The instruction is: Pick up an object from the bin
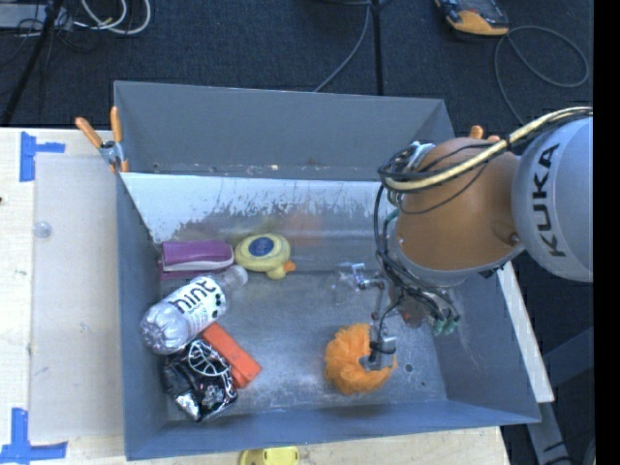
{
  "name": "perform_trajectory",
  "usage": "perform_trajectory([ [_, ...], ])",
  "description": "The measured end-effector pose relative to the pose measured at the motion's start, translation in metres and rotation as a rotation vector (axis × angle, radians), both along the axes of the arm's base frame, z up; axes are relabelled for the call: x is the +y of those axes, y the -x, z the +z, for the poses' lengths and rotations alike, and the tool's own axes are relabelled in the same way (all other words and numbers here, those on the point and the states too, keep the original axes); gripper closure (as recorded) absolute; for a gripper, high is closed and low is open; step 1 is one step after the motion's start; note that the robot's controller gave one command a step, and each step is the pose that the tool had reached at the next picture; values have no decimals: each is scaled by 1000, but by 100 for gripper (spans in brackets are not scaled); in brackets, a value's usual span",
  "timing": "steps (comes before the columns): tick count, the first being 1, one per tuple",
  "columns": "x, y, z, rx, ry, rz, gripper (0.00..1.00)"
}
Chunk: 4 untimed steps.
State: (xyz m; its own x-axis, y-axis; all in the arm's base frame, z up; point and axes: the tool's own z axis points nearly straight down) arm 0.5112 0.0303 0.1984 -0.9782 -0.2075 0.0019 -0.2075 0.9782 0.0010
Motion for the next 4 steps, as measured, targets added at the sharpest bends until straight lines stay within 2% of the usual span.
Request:
perform_trajectory([
  [1, -18, 12, -45, 3, -1, 29, 0],
  [2, -15, 12, -76, 3, 0, 77, 0],
  [3, -49, -10, -128, 4, -4, 259, 100],
  [4, -49, -10, -128, 4, -4, 259, 100],
])
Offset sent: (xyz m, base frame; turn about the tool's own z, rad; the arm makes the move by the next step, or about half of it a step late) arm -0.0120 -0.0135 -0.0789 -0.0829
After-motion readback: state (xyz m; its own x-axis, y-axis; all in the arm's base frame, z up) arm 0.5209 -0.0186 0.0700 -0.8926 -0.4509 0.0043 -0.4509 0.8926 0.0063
